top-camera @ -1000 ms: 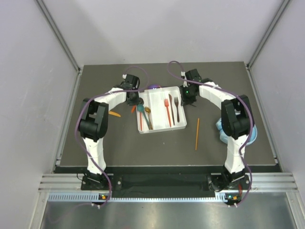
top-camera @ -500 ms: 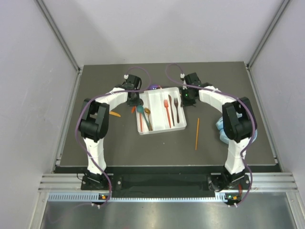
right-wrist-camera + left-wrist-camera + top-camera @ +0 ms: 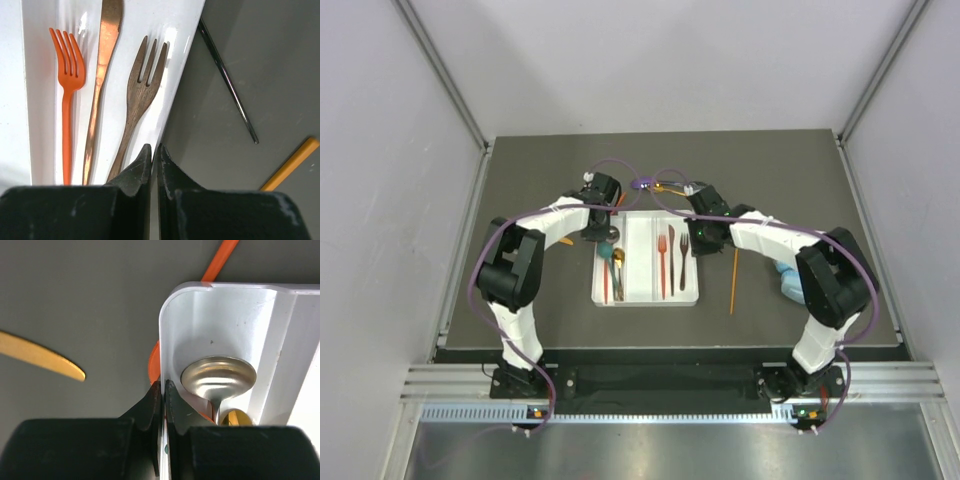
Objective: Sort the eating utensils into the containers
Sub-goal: Move the container to the center of the board.
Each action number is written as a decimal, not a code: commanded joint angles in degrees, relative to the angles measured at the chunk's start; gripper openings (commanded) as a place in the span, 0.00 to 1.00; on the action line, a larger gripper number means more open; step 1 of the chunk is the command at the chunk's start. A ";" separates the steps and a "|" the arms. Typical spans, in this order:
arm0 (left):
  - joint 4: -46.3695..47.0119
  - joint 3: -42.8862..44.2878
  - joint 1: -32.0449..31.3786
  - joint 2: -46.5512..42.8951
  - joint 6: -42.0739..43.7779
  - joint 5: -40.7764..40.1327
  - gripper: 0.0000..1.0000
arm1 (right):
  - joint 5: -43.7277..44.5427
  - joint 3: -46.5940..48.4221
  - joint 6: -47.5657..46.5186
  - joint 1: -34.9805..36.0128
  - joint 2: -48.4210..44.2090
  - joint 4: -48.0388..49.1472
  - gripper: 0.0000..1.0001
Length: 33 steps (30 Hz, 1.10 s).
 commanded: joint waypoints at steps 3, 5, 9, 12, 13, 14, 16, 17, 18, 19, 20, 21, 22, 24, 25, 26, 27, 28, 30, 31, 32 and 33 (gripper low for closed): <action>-1.62 -2.27 -3.26 -4.64 -0.43 6.26 0.00 | -10.25 -5.59 6.18 6.32 -1.34 -5.73 0.00; -1.54 -3.06 -3.43 -5.43 -0.52 6.70 0.00 | -10.16 -6.73 6.62 6.93 -2.57 -5.55 0.00; -0.39 -5.18 -3.70 -6.49 -0.52 7.14 0.00 | -9.63 -7.35 6.80 7.81 -3.19 -5.55 0.00; 2.50 -6.67 -3.70 -8.15 -0.26 7.58 0.15 | -6.92 -7.09 6.80 7.90 -4.77 -4.76 0.21; 4.07 -6.85 -3.70 -8.68 -0.08 8.19 0.19 | -6.04 -6.74 6.71 7.90 -6.25 -4.59 0.23; 4.70 -6.85 -3.70 -9.82 -0.08 8.46 0.26 | -5.16 -5.61 6.62 7.90 -7.05 -4.76 0.25; 6.37 -6.67 -3.61 -10.97 0.53 9.94 0.32 | -1.64 -3.94 5.83 7.90 -9.24 -5.98 0.38; 7.77 -6.41 -3.70 -12.19 0.88 10.48 0.37 | -1.20 -1.75 4.18 7.55 -9.78 -6.69 0.39; 8.39 -5.63 -3.70 -12.64 1.58 10.74 0.38 | 2.11 -0.60 3.38 7.29 -10.22 -8.26 0.39; 8.83 -5.10 -3.61 -13.16 1.85 10.92 0.38 | 3.10 0.54 2.50 6.24 -10.83 -8.89 0.39; 9.62 -4.48 -3.61 -14.04 2.20 10.92 0.40 | 3.81 2.82 0.84 5.45 -11.10 -9.59 0.40; 10.32 -3.43 -3.52 -14.57 2.73 11.01 0.43 | 4.17 3.80 0.04 4.48 -11.19 -10.38 0.40; 10.77 -2.90 -3.52 -15.01 2.99 10.83 0.44 | 3.99 4.68 -0.75 2.39 -11.45 -10.65 0.40; 11.56 -1.06 -2.91 -16.07 2.38 9.17 0.46 | 3.91 7.49 -2.52 0.00 -11.63 -11.52 0.40; 11.47 -0.26 -2.64 -16.24 2.29 8.55 0.46 | 3.73 8.37 -3.13 -2.18 -11.63 -11.96 0.40; 11.47 0.53 -2.38 -16.42 2.21 7.33 0.46 | 3.47 9.77 -4.27 -3.16 -11.63 -12.32 0.40; 10.95 1.84 -1.86 -16.51 2.38 6.36 0.46 | 3.38 10.39 -4.63 -4.04 -11.72 -12.58 0.40; 11.21 2.20 -1.68 -16.42 2.82 4.96 0.47 | 3.38 10.83 -4.98 -4.92 -11.63 -12.93 0.40; 9.38 4.47 -0.37 -15.55 4.30 1.19 0.50 | 3.38 11.19 -5.77 -6.86 -11.89 -13.20 0.40; 8.41 5.36 0.25 -14.76 4.75 0.56 0.51 | 3.46 10.93 -5.95 -7.82 -12.33 -13.20 0.40; 7.18 6.50 1.13 -12.57 5.01 0.37 0.51 | 3.38 10.14 -6.03 -8.18 -12.51 -13.20 0.40; 6.12 8.77 3.05 -11.25 5.28 0.72 0.51 | 3.29 9.61 -6.04 -8.44 -12.68 -12.85 0.40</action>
